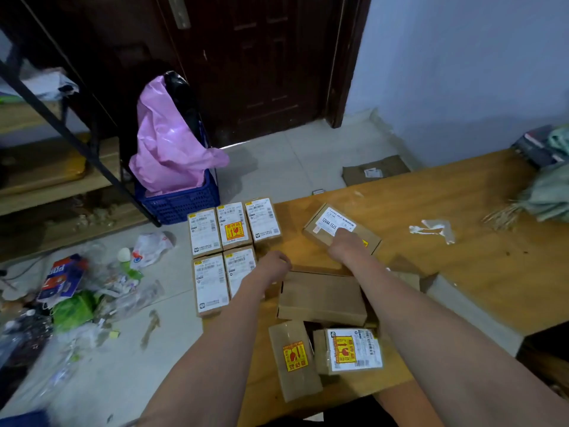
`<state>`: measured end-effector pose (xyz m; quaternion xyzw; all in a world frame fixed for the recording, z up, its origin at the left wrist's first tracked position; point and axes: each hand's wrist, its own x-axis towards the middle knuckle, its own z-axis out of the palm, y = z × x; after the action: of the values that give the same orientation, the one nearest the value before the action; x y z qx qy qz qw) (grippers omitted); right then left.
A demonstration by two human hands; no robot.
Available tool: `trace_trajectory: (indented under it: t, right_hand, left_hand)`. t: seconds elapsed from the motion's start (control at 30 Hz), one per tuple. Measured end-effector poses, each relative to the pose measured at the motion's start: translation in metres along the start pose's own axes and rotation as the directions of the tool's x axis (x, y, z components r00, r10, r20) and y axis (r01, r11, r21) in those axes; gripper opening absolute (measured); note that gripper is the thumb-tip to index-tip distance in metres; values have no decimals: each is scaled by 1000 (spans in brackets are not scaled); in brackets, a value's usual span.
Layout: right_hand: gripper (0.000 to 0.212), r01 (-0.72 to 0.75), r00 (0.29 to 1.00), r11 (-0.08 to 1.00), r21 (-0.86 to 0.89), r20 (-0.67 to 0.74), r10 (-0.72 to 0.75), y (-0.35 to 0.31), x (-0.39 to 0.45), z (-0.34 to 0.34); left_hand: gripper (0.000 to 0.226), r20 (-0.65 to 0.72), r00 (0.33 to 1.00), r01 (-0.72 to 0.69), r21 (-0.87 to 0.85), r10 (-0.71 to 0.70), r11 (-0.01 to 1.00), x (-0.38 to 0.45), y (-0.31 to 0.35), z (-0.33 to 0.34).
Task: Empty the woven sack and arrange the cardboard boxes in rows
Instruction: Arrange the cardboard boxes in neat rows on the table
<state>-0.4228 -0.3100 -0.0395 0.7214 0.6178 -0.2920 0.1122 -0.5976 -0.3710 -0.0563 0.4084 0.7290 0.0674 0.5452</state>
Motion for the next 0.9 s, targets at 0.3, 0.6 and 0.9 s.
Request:
trace_trajectory:
  t: [0.3,0.6,0.9]
  right_hand:
    - [89,-107,993,990,-89,38,110,46,52,-10]
    - [107,-148,963,984,-98,213,166,81,146,32]
    - [91,-138,961,989,58,249,120,73,127,-30]
  left_hand:
    - [77,49,993,113,-14,-112,994,15,11,26]
    - [89,102,948,303,2,-301,953,34,13,33]
    - [81,167,967,220,-173,-191,960,56,51,-16]
